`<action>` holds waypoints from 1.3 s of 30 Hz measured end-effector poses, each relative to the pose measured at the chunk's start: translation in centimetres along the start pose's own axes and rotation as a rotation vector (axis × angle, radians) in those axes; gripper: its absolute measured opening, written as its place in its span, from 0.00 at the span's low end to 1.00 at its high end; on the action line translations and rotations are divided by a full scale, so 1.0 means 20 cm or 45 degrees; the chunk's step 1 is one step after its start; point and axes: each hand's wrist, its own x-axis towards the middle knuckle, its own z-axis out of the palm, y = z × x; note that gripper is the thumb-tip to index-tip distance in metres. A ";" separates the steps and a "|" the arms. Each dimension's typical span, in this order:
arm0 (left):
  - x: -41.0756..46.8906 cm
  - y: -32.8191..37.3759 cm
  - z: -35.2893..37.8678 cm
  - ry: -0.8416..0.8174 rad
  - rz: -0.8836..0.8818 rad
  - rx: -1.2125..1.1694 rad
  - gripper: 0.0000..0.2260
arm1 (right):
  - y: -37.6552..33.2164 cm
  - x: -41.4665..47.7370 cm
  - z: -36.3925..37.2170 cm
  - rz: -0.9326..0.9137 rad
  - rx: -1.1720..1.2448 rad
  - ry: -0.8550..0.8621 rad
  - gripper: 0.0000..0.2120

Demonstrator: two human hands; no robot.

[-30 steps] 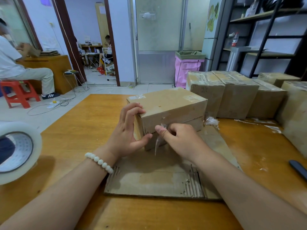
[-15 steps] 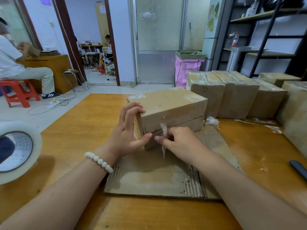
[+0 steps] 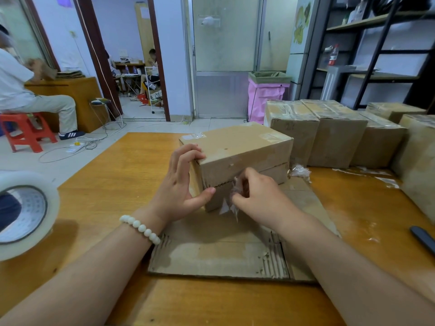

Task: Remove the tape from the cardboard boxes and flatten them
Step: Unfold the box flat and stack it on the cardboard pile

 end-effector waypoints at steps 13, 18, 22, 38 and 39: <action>0.00 0.00 0.00 0.001 -0.005 -0.014 0.24 | 0.03 0.00 -0.01 -0.146 0.008 0.067 0.09; 0.00 0.00 0.00 0.003 -0.019 -0.011 0.24 | 0.02 0.00 -0.03 -0.231 -0.055 -0.024 0.07; 0.00 0.00 0.00 0.000 -0.024 -0.010 0.23 | 0.03 0.00 -0.04 -0.265 -0.053 0.011 0.11; 0.00 -0.01 0.00 0.006 -0.015 -0.001 0.24 | 0.05 0.01 -0.04 -0.447 -0.328 -0.033 0.13; 0.00 -0.01 0.00 0.004 -0.018 0.001 0.24 | 0.04 0.00 -0.04 -0.447 -0.336 -0.028 0.14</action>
